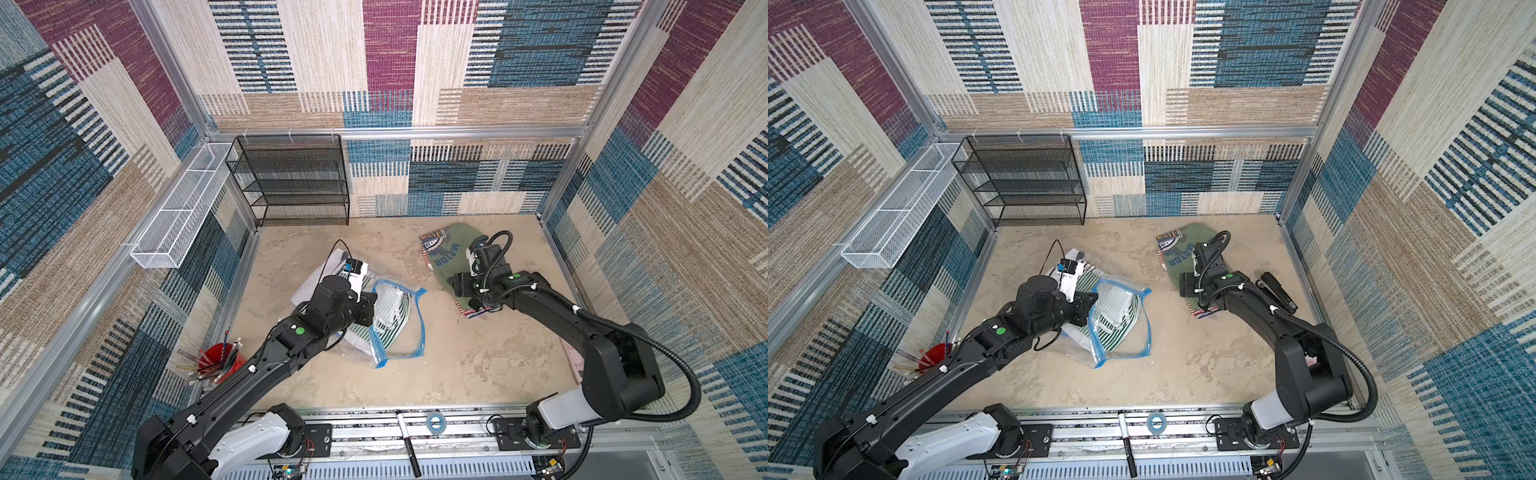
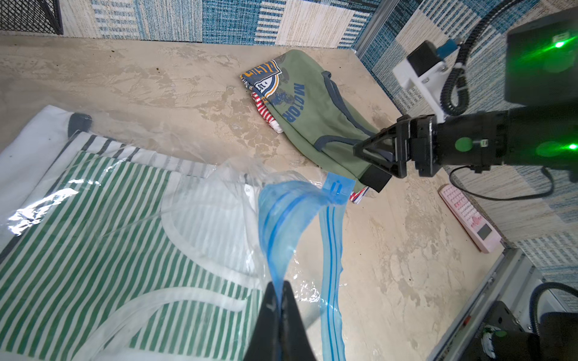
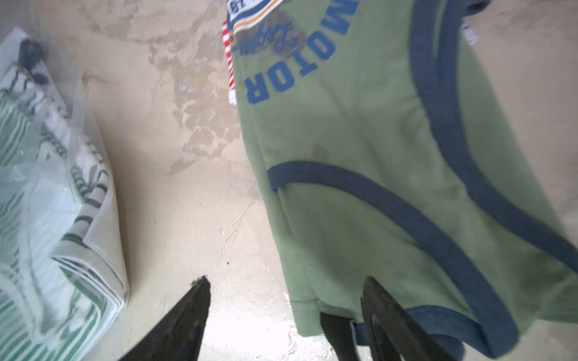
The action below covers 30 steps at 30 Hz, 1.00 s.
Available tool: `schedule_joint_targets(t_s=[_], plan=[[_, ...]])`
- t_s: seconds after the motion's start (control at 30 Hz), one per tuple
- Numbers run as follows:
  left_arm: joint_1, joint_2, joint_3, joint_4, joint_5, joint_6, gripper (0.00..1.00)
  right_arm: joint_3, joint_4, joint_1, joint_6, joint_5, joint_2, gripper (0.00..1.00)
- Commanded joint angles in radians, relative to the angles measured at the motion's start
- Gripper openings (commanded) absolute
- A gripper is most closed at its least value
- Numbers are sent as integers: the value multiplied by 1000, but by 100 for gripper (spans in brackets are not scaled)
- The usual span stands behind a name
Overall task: Take the tank top out of the vacuum bag
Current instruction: Place the tank top on the tank top, then adjust the tank top.
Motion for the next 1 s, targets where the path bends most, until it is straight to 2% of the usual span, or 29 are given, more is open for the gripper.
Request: schedule_joint_targets(t_s=[0.0,0.2,0.33,0.53,0.83,0.97], plan=[[1,-4,-12,23,1,-14,0,-10,-5,20,-30,48,35,78],[1,-17,-25,28,0,-22,0,21,-29,61,-40,189,107,74],[1,-18,-34,35,-3,-27,0,45,-45,78,-52,207,146,66],[1,-14,-43,45,-2,-30,0,51,-81,110,-37,278,174,66],[1,-13,-38,48,1,-25,0,53,-72,110,-18,274,201,55],[1,-17,-39,41,-1,-23,0,51,-71,110,-17,277,223,46]])
